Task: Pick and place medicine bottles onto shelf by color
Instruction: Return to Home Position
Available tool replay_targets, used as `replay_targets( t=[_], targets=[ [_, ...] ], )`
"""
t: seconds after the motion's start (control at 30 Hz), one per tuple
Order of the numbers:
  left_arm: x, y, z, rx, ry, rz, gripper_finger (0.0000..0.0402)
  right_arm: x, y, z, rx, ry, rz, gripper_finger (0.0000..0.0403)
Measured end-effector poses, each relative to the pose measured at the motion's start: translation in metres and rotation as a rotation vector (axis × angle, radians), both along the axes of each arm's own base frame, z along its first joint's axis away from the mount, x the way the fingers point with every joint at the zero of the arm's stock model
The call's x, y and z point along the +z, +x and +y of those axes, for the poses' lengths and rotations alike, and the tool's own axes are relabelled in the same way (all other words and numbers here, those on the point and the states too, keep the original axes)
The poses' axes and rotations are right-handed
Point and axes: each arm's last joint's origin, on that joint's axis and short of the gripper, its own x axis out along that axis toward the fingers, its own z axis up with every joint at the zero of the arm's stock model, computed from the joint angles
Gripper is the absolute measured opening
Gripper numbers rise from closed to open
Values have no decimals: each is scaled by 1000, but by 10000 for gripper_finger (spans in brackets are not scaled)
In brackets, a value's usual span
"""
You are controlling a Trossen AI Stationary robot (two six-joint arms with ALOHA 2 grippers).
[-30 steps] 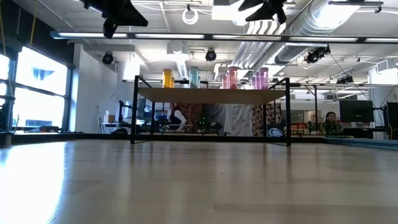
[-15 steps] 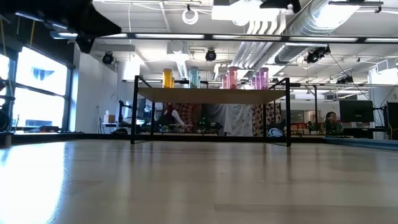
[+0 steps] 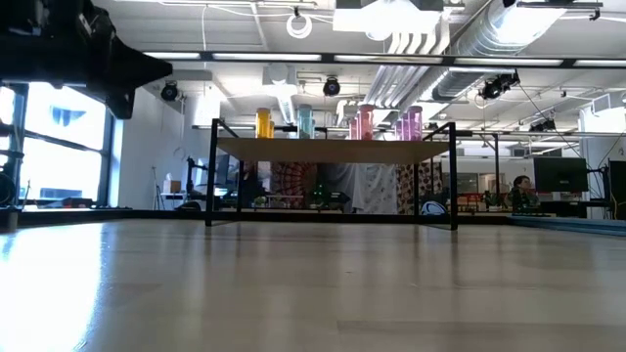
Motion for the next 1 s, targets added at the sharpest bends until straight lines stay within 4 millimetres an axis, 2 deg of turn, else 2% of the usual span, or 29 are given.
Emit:
replay_targets(
  t=[0.07,0.13,0.27,0.47,0.7,0.83,1.0],
  targets=[
    [-6,0,0,0,10,-11,0,-3,4,2,27,3,12,206],
    [-11,1,0,1,26,-12,0,-14,12,4,62,-19,7,206],
    [-18,1,0,-4,7,35,0,-57,26,5,95,-33,-16,206],
    [-24,1,0,2,-4,106,0,-115,30,12,201,-34,-54,206],
    [-27,2,0,-10,-34,126,1,-178,12,22,228,54,-52,206],
    [-27,2,0,-7,-37,124,0,-197,0,30,261,57,-114,206],
    [-27,2,0,-7,-37,124,1,-211,-11,38,317,31,-189,206]
  ],
)
